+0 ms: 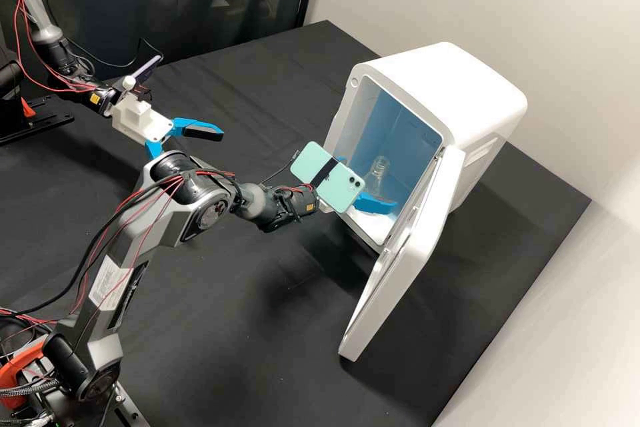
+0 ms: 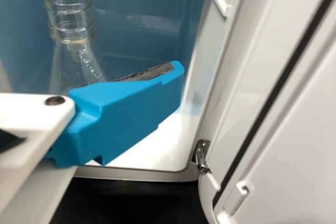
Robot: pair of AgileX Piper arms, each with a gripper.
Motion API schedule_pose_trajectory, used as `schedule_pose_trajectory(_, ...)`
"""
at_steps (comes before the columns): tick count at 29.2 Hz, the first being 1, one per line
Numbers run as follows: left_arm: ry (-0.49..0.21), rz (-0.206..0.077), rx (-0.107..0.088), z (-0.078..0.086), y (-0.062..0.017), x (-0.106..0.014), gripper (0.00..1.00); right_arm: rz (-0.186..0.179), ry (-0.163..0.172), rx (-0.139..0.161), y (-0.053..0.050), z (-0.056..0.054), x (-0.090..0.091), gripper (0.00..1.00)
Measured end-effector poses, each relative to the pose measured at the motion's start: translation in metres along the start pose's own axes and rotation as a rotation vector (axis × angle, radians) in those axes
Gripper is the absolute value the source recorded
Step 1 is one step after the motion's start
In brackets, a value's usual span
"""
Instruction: Take the flask out of the incubator
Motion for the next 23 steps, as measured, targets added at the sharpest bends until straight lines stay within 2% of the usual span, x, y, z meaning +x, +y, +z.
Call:
schedule_pose_trajectory(5, 0.002, -0.009, -0.002, -0.001, -0.0023, 0.001, 1.00, 0.011, -0.014, -0.014, 0.000, -0.001, 0.009, 1.00)
schedule_pose_trajectory(13, 0.000, -0.002, 0.000, -0.001, -0.0004, 0.003, 1.00, 0.006, -0.038, -0.033, -0.002, 0.000, 0.020, 1.00)
schedule_pose_trajectory(23, 0.002, -0.001, 0.003, -0.001, -0.0004, 0.003, 1.00, 0.030, -0.060, -0.037, -0.001, -0.001, 0.035, 1.00)
